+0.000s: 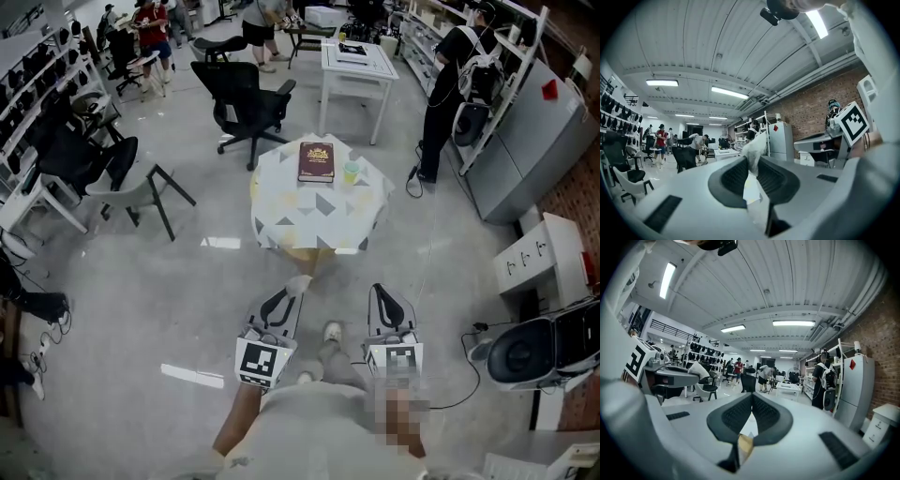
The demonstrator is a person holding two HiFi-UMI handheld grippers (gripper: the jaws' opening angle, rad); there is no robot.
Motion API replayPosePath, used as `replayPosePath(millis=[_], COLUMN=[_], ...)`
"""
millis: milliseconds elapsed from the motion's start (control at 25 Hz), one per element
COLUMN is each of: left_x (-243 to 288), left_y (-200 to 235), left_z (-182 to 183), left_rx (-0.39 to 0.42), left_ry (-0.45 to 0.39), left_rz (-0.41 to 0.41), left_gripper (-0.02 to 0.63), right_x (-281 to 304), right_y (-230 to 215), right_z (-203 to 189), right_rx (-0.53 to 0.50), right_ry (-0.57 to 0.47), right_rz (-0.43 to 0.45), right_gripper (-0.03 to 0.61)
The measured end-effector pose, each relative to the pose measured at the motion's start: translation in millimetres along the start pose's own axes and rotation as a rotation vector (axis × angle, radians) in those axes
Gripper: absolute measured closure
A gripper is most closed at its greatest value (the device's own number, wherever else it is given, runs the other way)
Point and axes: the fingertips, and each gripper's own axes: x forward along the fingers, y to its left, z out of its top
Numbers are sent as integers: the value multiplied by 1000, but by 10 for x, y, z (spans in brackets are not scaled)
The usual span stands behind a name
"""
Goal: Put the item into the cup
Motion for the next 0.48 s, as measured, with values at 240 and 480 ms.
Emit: replayPosePath(millis=[240,480], left_x=[185,423], left_y=[69,157], left_z=[-24,-60], left_rx=[5,6], left_ry=[7,17], left_rz=[1,3], left_gripper=[557,558], right_x=[170,401], right_y=[-111,-247], right_z=[-26,-65], right_rx=[7,12], right_ry=[-1,7], right_rz=[0,3], right_gripper=[571,571])
